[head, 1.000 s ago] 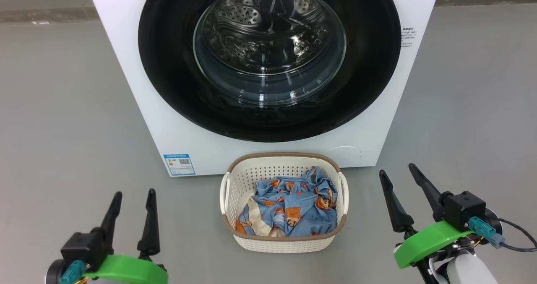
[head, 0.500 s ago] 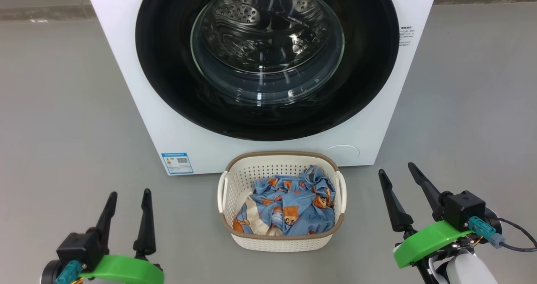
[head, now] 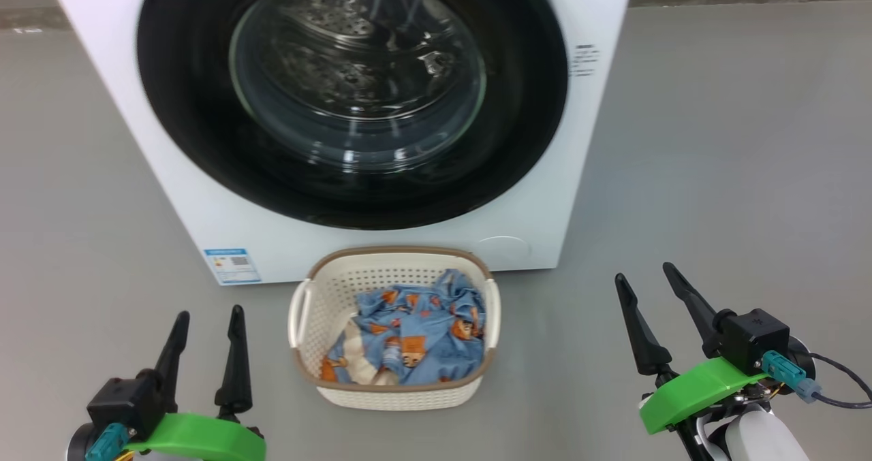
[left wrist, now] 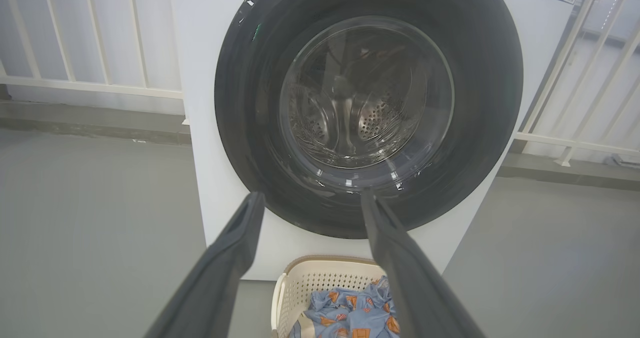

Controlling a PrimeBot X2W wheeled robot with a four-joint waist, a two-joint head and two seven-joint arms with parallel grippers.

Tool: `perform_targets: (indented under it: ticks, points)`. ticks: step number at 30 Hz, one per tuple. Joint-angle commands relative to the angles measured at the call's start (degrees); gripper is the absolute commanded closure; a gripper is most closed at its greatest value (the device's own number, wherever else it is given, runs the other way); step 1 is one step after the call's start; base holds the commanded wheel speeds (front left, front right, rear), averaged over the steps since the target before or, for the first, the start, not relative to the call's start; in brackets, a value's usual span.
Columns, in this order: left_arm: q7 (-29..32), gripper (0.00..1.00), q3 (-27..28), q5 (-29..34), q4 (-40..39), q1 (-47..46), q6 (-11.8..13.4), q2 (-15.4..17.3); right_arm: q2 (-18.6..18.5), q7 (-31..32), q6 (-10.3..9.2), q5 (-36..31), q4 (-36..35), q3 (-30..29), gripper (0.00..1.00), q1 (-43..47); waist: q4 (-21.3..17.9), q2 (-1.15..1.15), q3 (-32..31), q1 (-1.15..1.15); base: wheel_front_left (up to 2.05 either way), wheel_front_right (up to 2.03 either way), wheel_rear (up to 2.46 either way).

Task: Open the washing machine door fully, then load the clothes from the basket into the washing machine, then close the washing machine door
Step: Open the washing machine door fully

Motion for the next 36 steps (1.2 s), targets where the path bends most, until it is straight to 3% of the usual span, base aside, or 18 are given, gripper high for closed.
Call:
perform_targets:
  ticks: [1, 12, 36]
  points:
    - [-0.4, 0.00, 1.9, -0.8, -1.6, -3.0, -0.1, 0.8, -0.1, -0.7, 0.09, -0.2, -1.7, 1.4, 0.00, -2.2, 0.0, 0.00, 0.0, 0.00, 1.14, 1.14, -2.28]
    - [-0.4, 0.00, 1.9, -1.0, -1.3, -2.9, -0.2, 0.8, -0.1, -0.7, 0.09, -0.2, -1.6, 1.3, 0.00, -2.2, -0.1, 0.00, -0.1, 0.00, 0.67, 0.67, -1.34]
    - [-0.4, 0.00, 1.8, -1.2, -0.7, -3.0, -0.2, 0.8, -0.3, -0.7, 0.09, 0.2, -1.4, 1.2, 0.00, -2.3, 0.4, 0.00, 0.0, 0.00, 0.01, 0.01, -0.03]
